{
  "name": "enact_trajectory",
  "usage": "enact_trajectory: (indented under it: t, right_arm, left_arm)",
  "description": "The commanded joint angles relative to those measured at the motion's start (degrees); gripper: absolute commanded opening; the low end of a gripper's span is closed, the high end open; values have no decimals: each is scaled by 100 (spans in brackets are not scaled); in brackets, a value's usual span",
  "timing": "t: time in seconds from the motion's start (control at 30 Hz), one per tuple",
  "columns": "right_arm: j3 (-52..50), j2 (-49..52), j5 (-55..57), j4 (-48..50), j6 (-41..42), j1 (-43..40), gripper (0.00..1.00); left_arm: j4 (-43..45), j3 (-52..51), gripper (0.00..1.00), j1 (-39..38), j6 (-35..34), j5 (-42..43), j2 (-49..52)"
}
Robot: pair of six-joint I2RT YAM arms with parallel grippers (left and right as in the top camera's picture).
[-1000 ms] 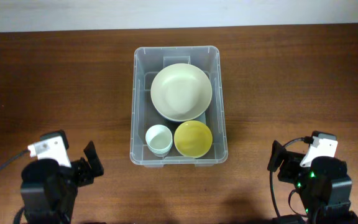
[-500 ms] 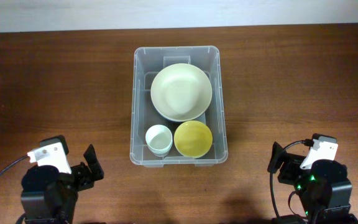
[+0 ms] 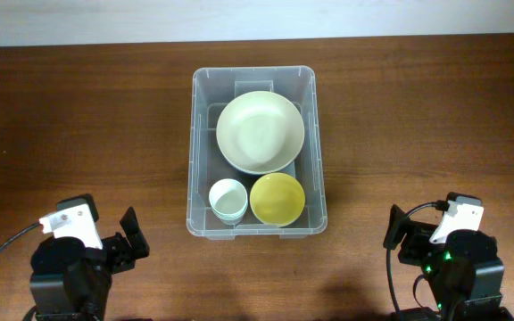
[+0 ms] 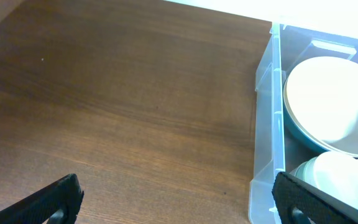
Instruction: Pack container
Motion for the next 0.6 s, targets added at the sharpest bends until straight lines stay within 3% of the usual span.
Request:
enact_trajectory:
  t: [0.0,0.33,0.57]
  right_arm:
    - [-540,-413,-302,518,-533,63,99]
    - [-2881,-2181,-1169,3257,-1036,-109,99]
    - [-3762,-2367,-1325,5080,-1338,-525,99]
  left_arm:
    - [9,-68,100,-15,-70,-22,-33]
    - [9,-68,100,-15,-72,-22,-33]
    - [9,-68,100,-15,-72,-22,-33]
